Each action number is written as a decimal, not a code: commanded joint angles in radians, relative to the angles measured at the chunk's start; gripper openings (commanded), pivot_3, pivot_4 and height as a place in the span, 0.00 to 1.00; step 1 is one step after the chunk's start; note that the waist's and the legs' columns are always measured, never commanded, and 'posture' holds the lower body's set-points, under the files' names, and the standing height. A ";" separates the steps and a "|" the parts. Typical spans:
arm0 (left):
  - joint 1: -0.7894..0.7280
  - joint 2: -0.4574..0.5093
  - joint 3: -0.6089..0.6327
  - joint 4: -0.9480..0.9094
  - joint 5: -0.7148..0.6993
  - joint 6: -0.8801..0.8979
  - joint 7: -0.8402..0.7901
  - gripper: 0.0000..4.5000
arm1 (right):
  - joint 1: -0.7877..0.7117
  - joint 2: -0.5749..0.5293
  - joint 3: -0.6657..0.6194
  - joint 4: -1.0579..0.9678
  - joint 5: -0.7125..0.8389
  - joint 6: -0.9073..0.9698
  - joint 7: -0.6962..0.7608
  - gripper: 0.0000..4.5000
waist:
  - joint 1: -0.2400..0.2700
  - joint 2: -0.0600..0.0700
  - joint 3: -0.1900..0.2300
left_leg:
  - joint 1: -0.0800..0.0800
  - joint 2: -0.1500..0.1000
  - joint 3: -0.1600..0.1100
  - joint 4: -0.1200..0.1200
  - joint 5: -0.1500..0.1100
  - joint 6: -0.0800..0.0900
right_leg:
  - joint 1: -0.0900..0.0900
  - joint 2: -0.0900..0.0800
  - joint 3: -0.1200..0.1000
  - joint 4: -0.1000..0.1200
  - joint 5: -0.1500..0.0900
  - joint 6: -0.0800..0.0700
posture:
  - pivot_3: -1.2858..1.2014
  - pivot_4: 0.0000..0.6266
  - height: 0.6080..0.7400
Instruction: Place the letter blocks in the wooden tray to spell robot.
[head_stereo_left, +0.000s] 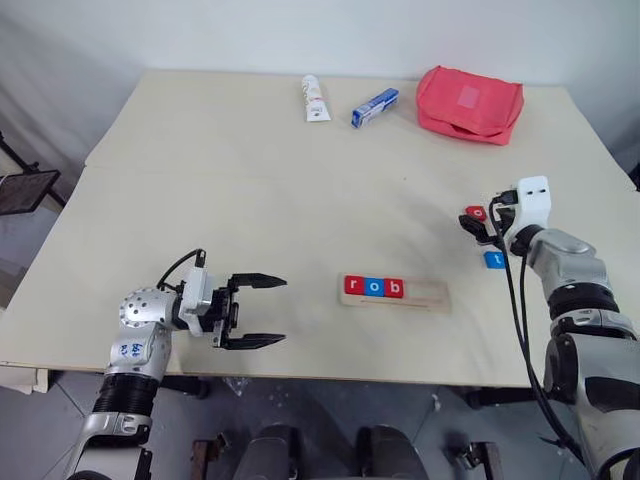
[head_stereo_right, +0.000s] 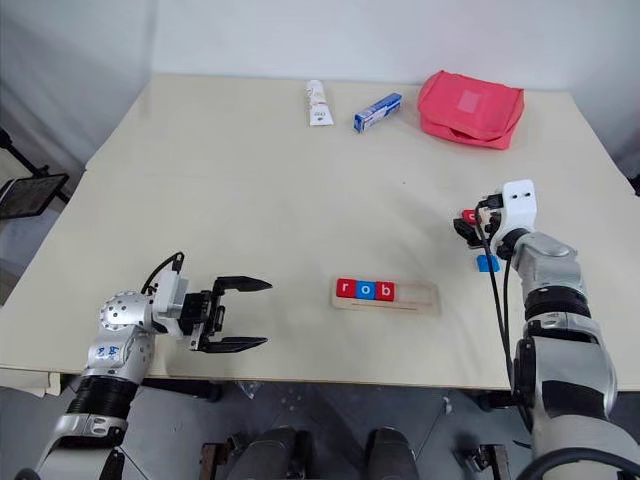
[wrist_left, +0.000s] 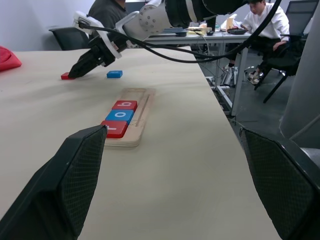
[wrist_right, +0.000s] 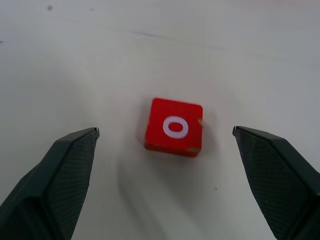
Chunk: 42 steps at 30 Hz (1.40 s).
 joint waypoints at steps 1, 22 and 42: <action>0.014 0.010 0.019 -0.050 -0.021 0.005 0.011 1.00 | -0.039 0.004 -0.016 0.033 -0.004 -0.035 -0.013 1.00 | -0.002 0.000 0.000 | 0.000 0.000 0.000 0.000 0.000 0.000 | 0.000 0.000 0.000 0.000 0.000 0.000 | 0.52 0.24 1.00; 0.028 0.001 0.019 -0.068 -0.016 0.007 0.039 1.00 | -0.102 0.065 -0.079 0.137 0.008 -0.019 -0.127 1.00 | -0.003 0.001 0.000 | 0.000 0.000 0.000 0.000 0.000 0.000 | 0.000 0.000 0.001 0.000 0.000 0.000 | 0.52 0.24 1.00; -0.048 -0.021 0.009 0.032 -0.005 -0.026 0.006 1.00 | -0.021 0.062 -0.078 -0.088 0.024 0.033 -0.129 0.32 | 0.000 0.001 0.000 | 0.000 0.000 0.000 0.000 0.000 0.000 | 0.000 0.001 0.001 0.000 0.000 0.000 | 0.52 0.24 1.00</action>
